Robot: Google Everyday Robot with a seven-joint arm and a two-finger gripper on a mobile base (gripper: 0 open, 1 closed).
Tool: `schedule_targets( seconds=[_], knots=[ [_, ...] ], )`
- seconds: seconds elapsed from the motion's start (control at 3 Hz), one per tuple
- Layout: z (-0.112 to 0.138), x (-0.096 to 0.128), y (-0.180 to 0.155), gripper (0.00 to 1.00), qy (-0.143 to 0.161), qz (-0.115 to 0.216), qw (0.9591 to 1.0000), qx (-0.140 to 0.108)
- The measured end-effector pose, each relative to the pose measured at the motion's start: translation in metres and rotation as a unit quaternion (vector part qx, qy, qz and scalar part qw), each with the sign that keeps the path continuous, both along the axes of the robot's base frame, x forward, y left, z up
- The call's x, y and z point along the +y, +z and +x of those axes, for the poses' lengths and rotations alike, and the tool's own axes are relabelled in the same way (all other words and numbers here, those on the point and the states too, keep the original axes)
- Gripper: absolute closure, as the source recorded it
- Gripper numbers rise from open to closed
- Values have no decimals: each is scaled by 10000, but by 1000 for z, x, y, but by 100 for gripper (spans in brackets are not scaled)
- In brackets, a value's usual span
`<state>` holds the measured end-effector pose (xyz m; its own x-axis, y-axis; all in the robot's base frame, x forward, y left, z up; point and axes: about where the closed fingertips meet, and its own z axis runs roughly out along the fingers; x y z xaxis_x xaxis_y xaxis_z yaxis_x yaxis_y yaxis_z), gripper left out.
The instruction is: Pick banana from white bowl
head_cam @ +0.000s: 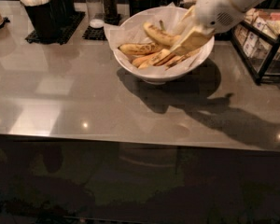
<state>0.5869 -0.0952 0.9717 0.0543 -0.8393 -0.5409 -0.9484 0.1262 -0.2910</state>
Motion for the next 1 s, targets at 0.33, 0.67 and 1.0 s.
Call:
schedule_targets(
  seconds=[0.33, 0.67, 1.0],
  knots=[
    [-40, -39, 42, 100, -295, 57, 9992, -254],
    [-73, -83, 45, 100, -644, 452, 9969, -72],
    [-80, -91, 49, 100, -729, 574, 9957, -63]
  ],
)
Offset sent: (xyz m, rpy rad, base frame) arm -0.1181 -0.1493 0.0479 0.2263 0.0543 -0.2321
